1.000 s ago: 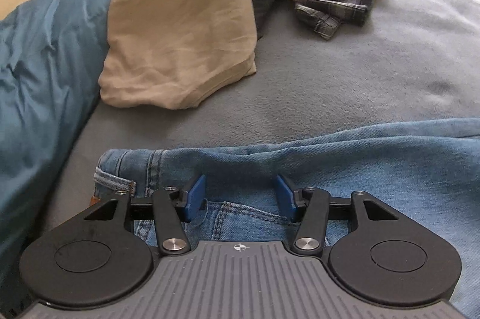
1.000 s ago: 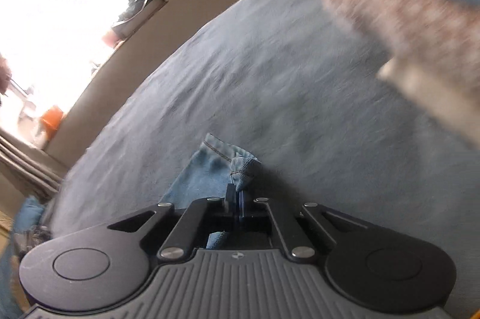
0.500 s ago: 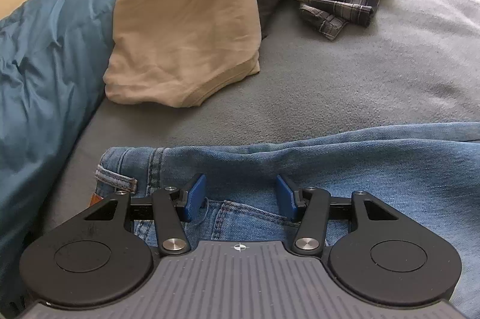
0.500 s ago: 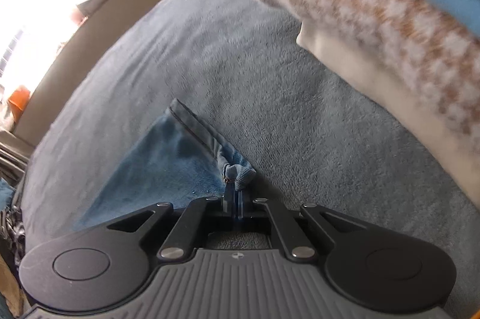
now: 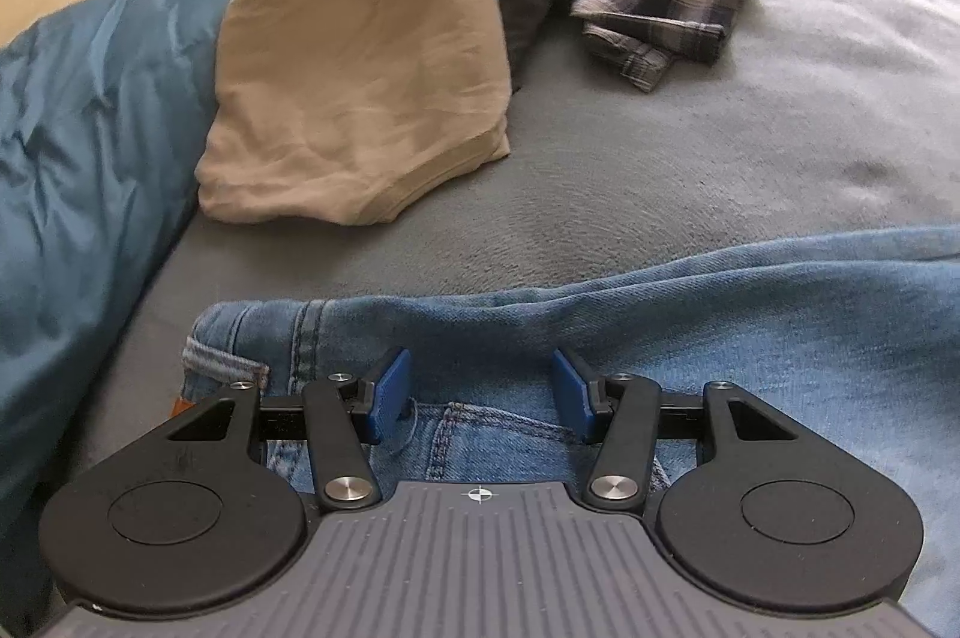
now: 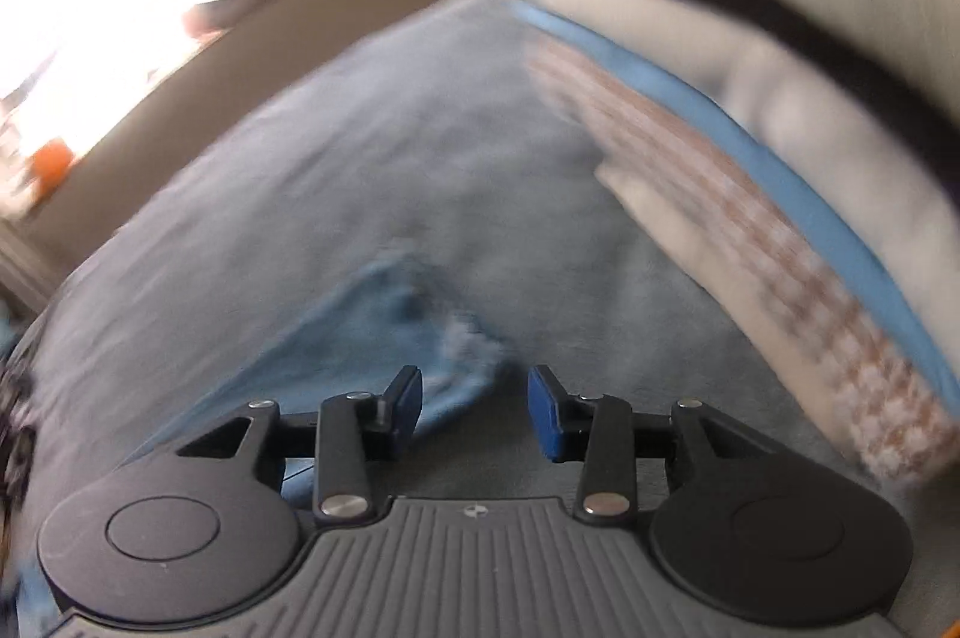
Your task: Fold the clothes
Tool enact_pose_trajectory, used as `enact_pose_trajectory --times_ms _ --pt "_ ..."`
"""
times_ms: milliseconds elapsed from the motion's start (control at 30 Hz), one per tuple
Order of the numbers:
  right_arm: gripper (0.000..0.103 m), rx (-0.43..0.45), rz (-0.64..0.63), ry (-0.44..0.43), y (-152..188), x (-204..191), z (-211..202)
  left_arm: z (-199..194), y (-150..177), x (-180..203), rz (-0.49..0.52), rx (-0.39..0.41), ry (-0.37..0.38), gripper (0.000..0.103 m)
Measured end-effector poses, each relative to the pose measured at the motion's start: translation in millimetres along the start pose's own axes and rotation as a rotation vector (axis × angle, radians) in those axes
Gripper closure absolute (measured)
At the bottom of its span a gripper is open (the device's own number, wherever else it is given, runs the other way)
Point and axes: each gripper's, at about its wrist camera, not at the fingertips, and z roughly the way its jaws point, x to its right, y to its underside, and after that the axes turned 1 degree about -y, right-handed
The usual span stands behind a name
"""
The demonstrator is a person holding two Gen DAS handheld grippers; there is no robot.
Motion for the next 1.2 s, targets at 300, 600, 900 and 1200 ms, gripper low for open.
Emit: enact_pose_trajectory --times_ms 300,600,900,1200 --pt "0.058 -0.170 -0.554 -0.329 19 -159 2 1 4 -4 0.022 0.027 0.031 0.051" --pt "0.055 -0.323 -1.079 -0.525 59 -334 53 2 32 -19 -0.099 0.168 0.090 0.051" --pt "0.055 -0.447 -1.408 -0.735 151 -426 98 3 37 -21 -0.129 0.210 0.099 0.050" --pt "0.066 -0.500 -1.317 -0.770 166 -438 120 4 44 -21 -0.148 0.251 0.103 0.050"
